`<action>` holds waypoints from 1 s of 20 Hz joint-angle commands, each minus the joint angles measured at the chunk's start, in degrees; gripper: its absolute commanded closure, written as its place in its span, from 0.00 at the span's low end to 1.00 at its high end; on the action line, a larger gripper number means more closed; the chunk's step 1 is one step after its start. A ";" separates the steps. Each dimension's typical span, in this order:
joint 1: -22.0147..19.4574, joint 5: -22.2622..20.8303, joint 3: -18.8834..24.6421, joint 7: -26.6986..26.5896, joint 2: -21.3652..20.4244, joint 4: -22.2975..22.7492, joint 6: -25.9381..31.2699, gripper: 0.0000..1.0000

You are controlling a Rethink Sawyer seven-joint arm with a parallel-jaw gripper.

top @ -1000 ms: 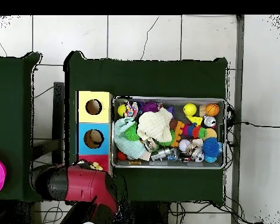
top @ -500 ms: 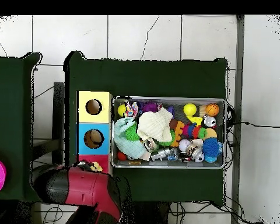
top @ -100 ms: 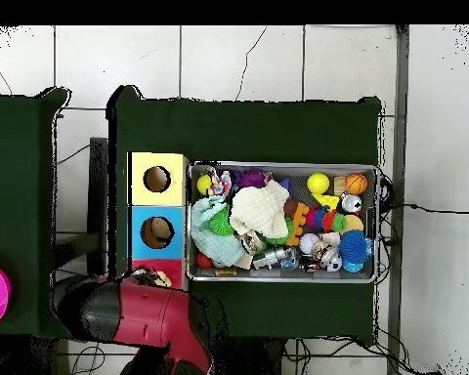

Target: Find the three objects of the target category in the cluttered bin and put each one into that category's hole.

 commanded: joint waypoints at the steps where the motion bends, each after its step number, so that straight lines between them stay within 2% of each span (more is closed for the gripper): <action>1: -1.59 2.71 4.12 9.48 0.07 -0.08 5.01 1.00; 5: 0.27 2.76 3.79 11.87 0.30 -0.15 7.06 1.00; 9: -2.09 9.36 9.12 11.71 0.86 5.35 2.42 1.00; 13: -2.99 11.84 11.67 9.64 3.71 8.41 -1.59 1.00; 16: -3.26 11.42 11.56 8.70 5.98 8.15 -3.68 1.00; 20: -1.57 7.96 7.96 9.85 8.85 4.98 -3.41 1.00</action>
